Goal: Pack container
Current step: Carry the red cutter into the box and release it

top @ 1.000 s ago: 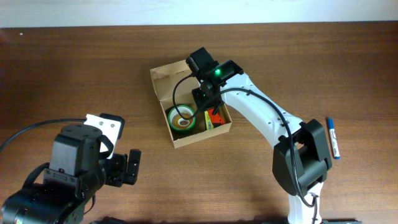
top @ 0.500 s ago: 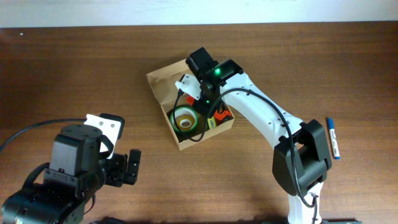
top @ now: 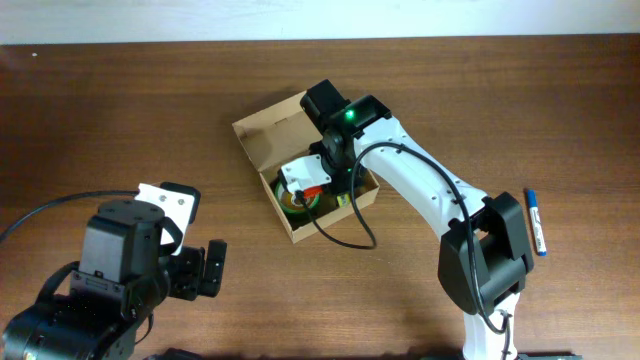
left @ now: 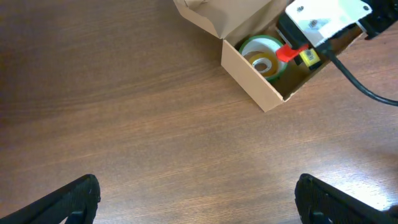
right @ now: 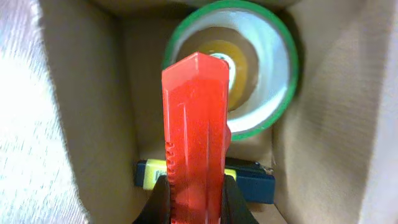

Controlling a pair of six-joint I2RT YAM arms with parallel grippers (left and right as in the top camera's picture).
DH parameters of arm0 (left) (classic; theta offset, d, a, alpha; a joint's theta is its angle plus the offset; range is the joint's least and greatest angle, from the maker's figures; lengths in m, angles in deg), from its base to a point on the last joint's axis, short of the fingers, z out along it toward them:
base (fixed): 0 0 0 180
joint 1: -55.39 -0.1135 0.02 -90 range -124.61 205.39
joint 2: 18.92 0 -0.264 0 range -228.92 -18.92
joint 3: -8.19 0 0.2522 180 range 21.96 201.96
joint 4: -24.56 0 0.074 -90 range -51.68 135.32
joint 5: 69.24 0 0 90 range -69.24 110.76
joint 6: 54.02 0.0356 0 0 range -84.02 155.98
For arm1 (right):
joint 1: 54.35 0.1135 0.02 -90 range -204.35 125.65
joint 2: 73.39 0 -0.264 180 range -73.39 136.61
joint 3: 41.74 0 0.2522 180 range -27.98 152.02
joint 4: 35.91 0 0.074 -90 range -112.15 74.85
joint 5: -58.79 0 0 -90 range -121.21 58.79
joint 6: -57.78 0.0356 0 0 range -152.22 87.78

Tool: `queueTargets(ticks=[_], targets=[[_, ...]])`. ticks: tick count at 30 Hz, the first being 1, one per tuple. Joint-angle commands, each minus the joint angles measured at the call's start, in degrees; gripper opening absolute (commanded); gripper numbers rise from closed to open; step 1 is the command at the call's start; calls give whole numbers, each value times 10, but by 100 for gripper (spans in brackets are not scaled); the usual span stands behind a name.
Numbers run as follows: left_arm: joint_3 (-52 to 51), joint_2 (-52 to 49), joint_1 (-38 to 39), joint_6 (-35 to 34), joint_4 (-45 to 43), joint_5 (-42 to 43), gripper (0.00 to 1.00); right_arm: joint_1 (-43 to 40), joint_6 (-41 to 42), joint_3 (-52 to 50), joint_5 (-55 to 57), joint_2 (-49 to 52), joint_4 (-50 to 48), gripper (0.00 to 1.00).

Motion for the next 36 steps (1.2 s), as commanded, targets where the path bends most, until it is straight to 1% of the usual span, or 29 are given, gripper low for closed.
queueTargets(ticks=[1, 3, 4, 5, 9, 14, 15, 16, 18, 20, 21, 25, 27, 29, 30, 31, 32, 34, 36], targets=[[2, 1, -1, 11, 0, 6, 100, 2, -61, 14, 4, 4, 11, 3], [2, 1, -1, 11, 0, 6, 100, 2, -63, 13, 4, 10, 26, 4], [2, 1, -1, 11, 0, 6, 100, 2, -83, 7, 4, 15, 27, 4], [2, 1, -1, 11, 0, 6, 100, 2, -87, 7, 4, 19, 27, 4], [2, 1, -1, 11, 0, 6, 100, 2, -87, 6, 17, 41, 24, 4], [2, 1, -1, 11, 0, 6, 100, 2, -87, 6, 16, 41, 22, 4], [2, 1, -1, 11, 0, 6, 100, 2, -87, 6, 16, 41, 22, 14], [2, 1, -1, 11, 0, 6, 100, 2, -83, 6, 17, 41, 22, 20], [2, 1, -1, 11, 0, 6, 100, 2, -80, 6, 17, 41, 22, 38], [2, 1, -1, 11, 0, 6, 100, 2, -80, 6, 17, 41, 22, 41], [2, 1, -1, 11, 0, 6, 100, 2, -80, 6, 17, 41, 22, 45], [2, 1, -1, 11, 0, 6, 100, 2, -80, 10, 17, 41, 22, 43], [2, 1, -1, 11, 0, 6, 100, 7, -80, 36, 19, 34, 22, 39], [2, 1, -1, 11, 0, 6, 100, 18, -80, 75, 19, 11, 22, 31], [2, 1, -1, 11, 0, 6, 100, 21, -80, 90, 19, 1, 22, 29], [2, 1, -1, 11, 0, 6, 100, 22, -60, 114, 19, -13, 22, 26], [2, 1, -1, 11, 0, 6, 100, 22, -37, 127, 19, -22, 22, 26], [2, 1, -1, 11, 0, 6, 100, 17, 50, 151, 19, -46, 23, 25], [2, 1, -1, 11, 0, 6, 100, 16, 169, 158, 22, -66, 23, 25]])
